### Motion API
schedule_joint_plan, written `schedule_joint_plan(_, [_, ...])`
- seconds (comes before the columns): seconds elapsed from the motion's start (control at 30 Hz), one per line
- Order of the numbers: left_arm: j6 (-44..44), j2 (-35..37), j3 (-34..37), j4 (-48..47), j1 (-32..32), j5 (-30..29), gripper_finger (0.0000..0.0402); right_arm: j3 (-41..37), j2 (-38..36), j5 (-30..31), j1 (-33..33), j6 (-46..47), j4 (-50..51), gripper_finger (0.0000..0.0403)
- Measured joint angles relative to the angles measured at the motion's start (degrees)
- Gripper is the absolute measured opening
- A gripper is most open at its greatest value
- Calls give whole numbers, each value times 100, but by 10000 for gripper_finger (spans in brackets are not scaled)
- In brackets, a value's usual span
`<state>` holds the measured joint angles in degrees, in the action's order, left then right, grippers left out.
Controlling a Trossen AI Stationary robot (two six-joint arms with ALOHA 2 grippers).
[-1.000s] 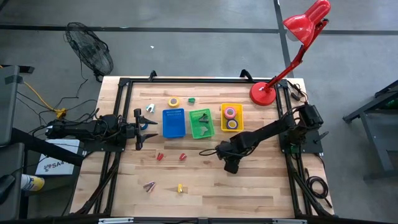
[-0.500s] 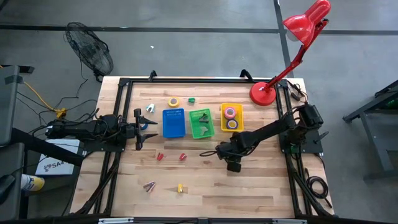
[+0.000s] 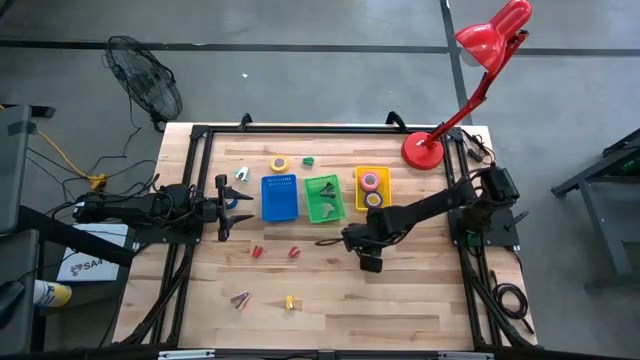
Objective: Pick and place Stapler, Stapler remover, tape
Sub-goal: Put the right red stapler into the blue bin
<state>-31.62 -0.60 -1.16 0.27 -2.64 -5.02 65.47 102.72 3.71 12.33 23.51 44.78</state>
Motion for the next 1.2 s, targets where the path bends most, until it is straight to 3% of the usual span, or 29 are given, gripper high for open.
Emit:
schedule_joint_plan(0.43, [1,0,1,4,1,-4,227,1371,-9,390,-261,-216,567,96])
schedule_joint_plan(0.67, [265,0,1,306,1,-43,227,1744,-11,578,-296,-580,545,96])
schedule_joint_plan(0.83, [1114,0,0,385,-1,-421,227,1745,-11,424,-378,-623,525,96])
schedule_joint_plan(0.97, [1244,-91,-87,460,1,-369,227,1745,-11,234,-454,-614,419,96])
schedule_joint_plan(1.2, [1201,-1056,-684,458,1,-334,227,1745,-11,-410,-708,-565,-122,96])
